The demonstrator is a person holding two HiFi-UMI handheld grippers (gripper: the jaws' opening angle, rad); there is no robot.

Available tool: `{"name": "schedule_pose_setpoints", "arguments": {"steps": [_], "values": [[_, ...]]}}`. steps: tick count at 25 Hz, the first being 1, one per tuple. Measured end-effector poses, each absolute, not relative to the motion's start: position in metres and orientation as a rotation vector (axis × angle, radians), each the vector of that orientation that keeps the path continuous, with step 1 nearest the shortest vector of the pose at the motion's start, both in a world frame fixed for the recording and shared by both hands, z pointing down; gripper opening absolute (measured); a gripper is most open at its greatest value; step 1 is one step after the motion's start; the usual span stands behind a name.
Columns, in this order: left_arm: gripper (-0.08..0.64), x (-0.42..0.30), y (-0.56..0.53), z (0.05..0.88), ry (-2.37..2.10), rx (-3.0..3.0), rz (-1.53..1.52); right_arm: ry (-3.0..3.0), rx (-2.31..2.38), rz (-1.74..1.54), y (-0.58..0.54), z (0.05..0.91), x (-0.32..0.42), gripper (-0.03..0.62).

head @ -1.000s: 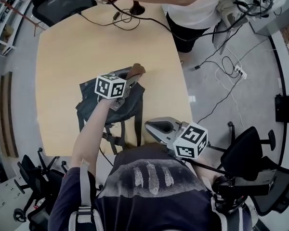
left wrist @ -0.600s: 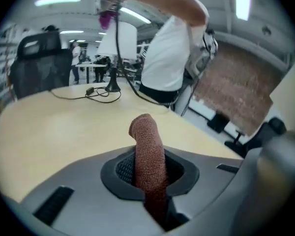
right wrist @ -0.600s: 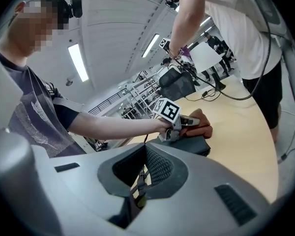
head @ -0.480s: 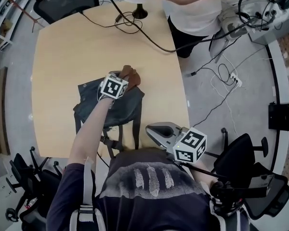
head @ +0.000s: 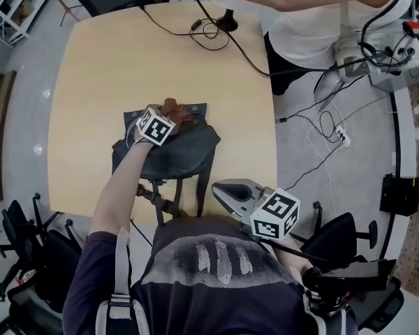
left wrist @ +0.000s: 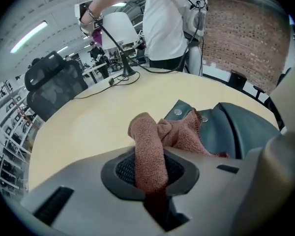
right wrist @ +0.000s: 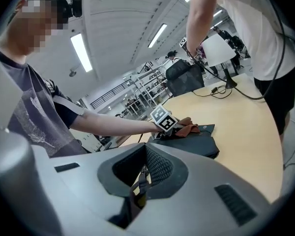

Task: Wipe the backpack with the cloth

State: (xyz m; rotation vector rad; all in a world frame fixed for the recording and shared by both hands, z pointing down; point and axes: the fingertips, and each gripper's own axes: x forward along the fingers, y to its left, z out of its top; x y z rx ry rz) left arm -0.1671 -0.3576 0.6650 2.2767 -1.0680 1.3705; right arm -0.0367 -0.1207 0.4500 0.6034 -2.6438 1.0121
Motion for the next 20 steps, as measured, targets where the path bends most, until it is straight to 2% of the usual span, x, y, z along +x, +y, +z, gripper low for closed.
{"name": "schedule_pose_setpoints", "arguments": {"steps": [20], "values": [[0.057, -0.327, -0.341, 0.665, -1.393, 1.973, 1.333, -2.638, 0.585, 0.962, -0.114, 0.445, -0.055, 0.002]]}}
